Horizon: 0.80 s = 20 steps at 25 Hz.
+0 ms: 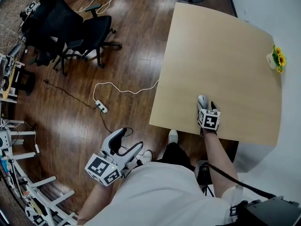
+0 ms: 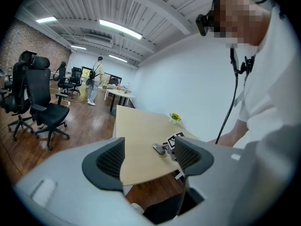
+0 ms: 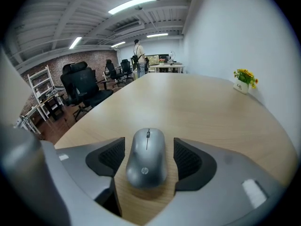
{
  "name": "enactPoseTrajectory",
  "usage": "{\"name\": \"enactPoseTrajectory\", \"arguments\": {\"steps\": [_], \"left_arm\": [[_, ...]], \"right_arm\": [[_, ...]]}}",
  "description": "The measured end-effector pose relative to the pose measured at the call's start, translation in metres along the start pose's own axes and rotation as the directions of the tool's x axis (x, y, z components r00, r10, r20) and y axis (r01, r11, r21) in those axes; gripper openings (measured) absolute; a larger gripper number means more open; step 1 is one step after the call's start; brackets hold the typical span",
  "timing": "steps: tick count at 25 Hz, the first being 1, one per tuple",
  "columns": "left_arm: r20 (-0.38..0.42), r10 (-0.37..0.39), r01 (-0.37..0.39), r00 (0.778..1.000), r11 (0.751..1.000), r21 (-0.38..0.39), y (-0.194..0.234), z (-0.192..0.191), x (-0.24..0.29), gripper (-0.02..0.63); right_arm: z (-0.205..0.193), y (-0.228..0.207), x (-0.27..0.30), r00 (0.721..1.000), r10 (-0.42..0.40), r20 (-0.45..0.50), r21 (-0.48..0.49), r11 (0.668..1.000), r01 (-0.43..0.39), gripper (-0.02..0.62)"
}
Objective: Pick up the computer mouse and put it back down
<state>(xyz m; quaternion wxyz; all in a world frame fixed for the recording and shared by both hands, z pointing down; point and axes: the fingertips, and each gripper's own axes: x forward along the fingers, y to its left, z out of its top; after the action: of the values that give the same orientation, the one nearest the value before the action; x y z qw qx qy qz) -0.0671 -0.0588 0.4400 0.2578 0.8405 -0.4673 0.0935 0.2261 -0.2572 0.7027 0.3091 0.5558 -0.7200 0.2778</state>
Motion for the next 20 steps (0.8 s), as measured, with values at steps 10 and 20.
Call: {"name": "enactPoseTrajectory", "arguments": {"steps": [10, 20], "left_arm": [[0.055, -0.104, 0.102, 0.993, 0.994, 0.034, -0.007, -0.017, -0.05, 0.318], [0.081, -0.231, 0.225, 0.969, 0.971, 0.08, -0.015, -0.037, -0.11, 0.318]], "right_arm": [[0.001, 0.039, -0.136, 0.994, 0.001, 0.109, -0.011, 1.0, 0.0, 0.344], [-0.024, 0.121, -0.302, 0.98, 0.02, 0.198, -0.063, 0.998, -0.007, 0.35]]}}
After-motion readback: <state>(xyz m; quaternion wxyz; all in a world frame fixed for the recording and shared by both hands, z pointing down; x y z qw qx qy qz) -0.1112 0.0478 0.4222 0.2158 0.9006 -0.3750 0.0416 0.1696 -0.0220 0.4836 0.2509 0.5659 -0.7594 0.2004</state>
